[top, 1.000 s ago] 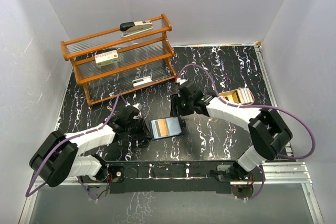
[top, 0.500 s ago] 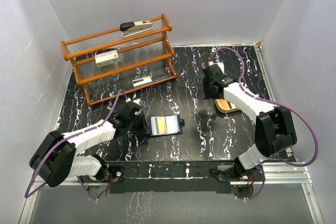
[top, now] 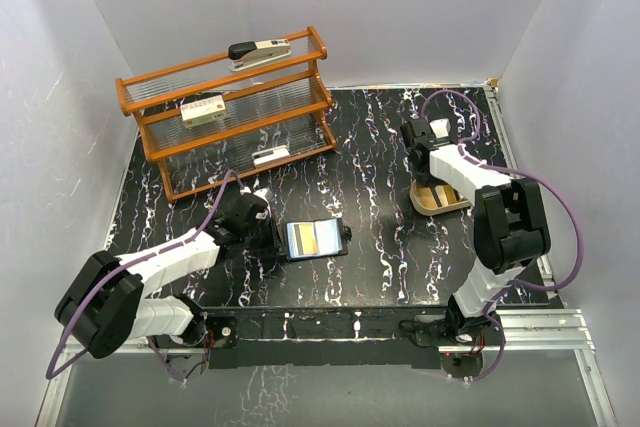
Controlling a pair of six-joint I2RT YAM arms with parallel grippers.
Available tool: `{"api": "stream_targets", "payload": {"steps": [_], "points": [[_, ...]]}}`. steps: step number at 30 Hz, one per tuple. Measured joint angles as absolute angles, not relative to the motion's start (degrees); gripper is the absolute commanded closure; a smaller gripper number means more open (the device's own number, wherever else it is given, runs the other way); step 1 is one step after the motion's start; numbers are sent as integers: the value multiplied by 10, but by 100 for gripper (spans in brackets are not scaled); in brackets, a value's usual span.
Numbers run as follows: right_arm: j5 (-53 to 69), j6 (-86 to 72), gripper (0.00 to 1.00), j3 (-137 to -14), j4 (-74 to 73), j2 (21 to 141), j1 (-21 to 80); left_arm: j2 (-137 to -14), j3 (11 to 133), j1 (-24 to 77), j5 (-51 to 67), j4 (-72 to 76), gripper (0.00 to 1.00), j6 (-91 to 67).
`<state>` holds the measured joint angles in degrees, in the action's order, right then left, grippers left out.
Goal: Put the credit cards into the card holder
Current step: Pick up the credit card from the storage box.
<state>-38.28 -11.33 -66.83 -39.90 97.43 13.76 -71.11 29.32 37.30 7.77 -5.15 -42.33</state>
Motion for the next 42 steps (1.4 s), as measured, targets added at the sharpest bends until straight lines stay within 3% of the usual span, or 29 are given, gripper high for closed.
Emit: {"api": "stream_targets", "payload": {"steps": [19, 42], "points": [[-392, -76, 40, -676, -381, 1024, 69, -705, 288, 373, 89, -43, 100, -417], [-391, -71, 64, -676, -369, 1024, 67, -705, 280, 373, 90, -39, 100, -416]]}}
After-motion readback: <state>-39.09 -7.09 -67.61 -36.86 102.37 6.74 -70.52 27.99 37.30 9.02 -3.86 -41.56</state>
